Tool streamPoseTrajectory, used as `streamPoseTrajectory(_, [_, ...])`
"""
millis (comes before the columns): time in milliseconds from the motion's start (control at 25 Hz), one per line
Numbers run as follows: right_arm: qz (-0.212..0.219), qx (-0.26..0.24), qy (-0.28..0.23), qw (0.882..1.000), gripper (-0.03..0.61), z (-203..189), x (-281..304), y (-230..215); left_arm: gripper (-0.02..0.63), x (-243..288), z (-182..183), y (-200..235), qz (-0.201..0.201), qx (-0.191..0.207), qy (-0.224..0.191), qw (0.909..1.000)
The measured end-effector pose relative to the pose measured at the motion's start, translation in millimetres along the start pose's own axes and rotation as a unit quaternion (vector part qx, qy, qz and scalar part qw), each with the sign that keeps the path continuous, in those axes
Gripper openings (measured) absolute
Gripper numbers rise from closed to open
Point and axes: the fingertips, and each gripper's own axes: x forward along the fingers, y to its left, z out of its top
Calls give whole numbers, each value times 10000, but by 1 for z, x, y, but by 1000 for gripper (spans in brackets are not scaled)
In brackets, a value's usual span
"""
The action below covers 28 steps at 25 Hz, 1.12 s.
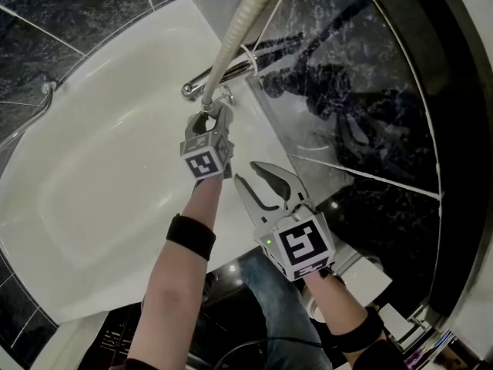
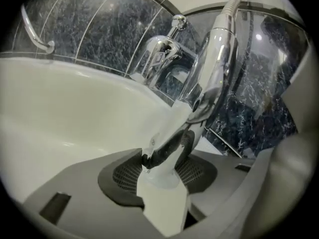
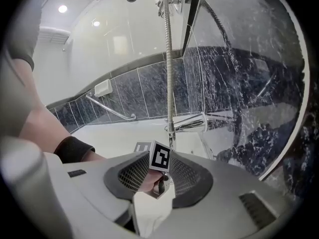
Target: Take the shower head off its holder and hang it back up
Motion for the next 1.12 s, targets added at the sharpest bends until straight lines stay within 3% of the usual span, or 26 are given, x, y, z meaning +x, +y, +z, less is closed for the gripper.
streamPoseTrajectory(280, [69, -47, 60, 9999, 143, -3, 3, 8, 161, -22, 5, 21, 353, 270, -38, 9990])
streamPoseTrajectory(600, [209, -164, 216, 9994, 143, 2, -2, 44, 147, -99, 7, 70, 892, 797, 130, 9927])
streamPoseTrajectory(880, [366, -322, 189, 9986, 141, 36, -6, 76, 138, -203, 34, 136, 1735, 922, 264, 9802])
streamPoseTrajectory(1120, [555, -611, 134, 9965, 135, 84, -28, 118, 135, -328, 91, 184, 2467, 1094, 90, 9629])
